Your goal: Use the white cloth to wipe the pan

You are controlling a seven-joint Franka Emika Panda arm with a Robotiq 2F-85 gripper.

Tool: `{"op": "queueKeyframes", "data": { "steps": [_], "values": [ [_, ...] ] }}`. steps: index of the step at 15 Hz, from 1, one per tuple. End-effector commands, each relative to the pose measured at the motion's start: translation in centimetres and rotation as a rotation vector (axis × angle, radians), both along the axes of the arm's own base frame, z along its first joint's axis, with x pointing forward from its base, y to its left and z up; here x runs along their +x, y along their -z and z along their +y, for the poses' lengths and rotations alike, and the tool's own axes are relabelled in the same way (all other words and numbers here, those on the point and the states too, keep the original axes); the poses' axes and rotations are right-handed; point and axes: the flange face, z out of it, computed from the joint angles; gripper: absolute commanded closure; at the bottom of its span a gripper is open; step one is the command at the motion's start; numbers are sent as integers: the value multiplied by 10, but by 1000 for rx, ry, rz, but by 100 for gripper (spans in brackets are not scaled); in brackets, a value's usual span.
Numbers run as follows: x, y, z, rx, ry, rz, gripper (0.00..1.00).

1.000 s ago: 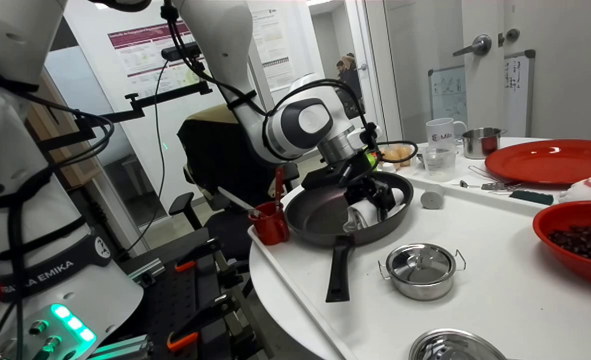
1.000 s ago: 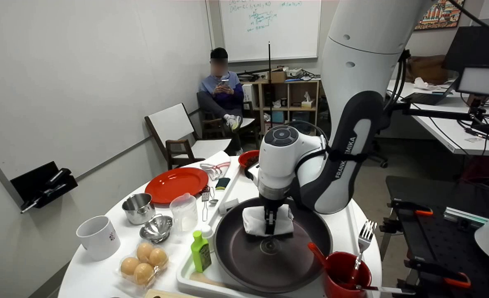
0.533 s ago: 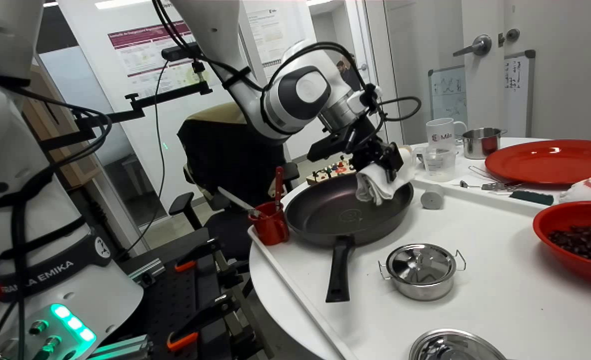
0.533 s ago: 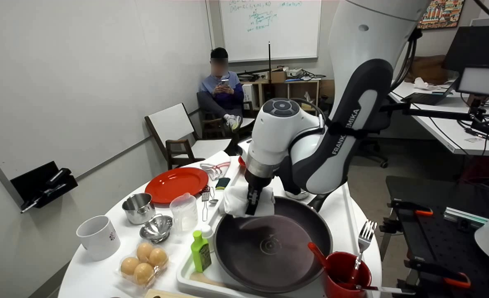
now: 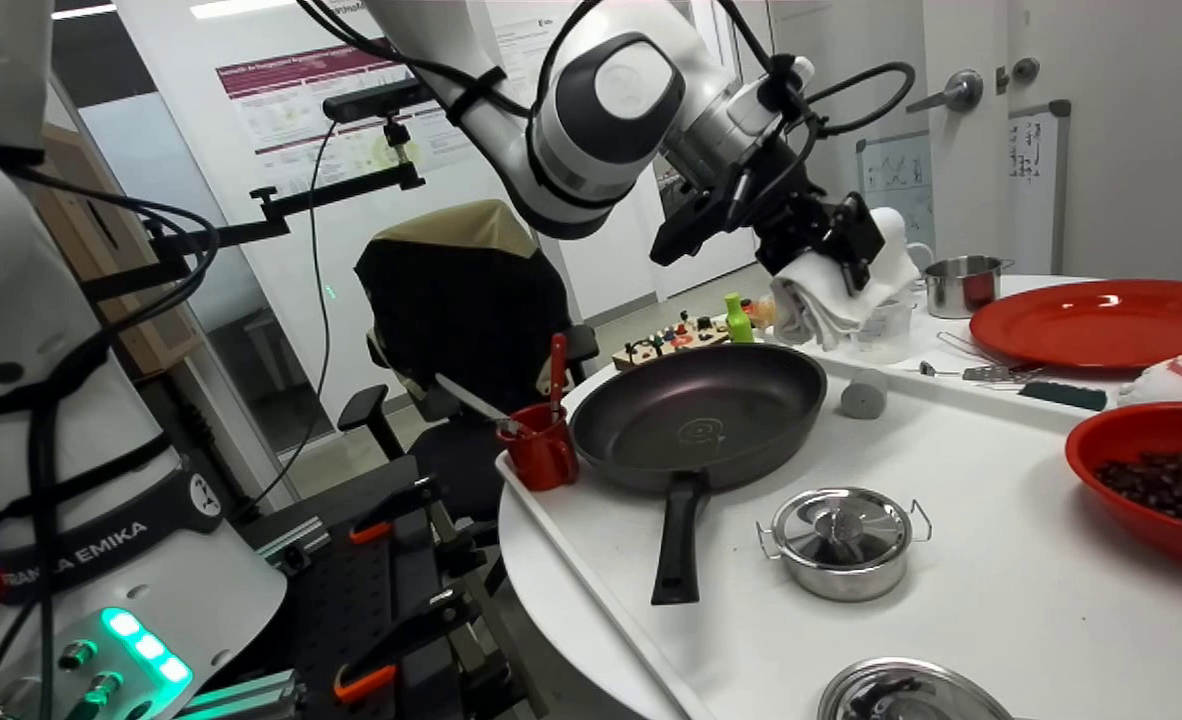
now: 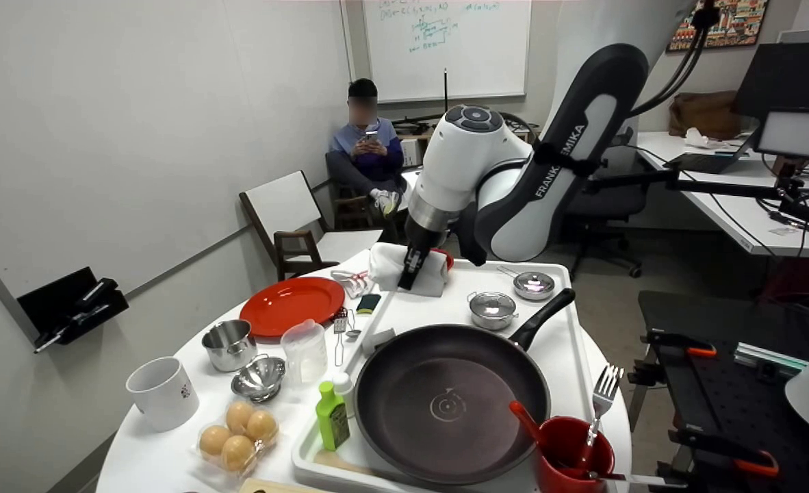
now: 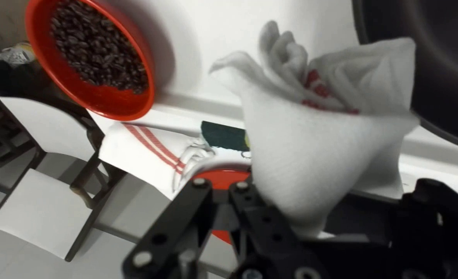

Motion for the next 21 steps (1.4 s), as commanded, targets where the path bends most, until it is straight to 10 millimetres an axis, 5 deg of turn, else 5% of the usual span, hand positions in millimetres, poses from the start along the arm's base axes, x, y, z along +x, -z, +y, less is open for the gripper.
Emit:
{"op": "queueKeyframes", "data": {
  "steps": [1, 6, 13, 20, 21],
  "values": [
    [-6, -4, -29, 9, 96, -23, 93],
    [-11, 17, -52, 13, 181, 1, 94],
    [1, 68, -48, 7, 263, 38, 94],
    [23, 77, -51, 1, 324, 23, 94],
    [24, 78, -51, 6, 333, 31, 69]
  ]
}}
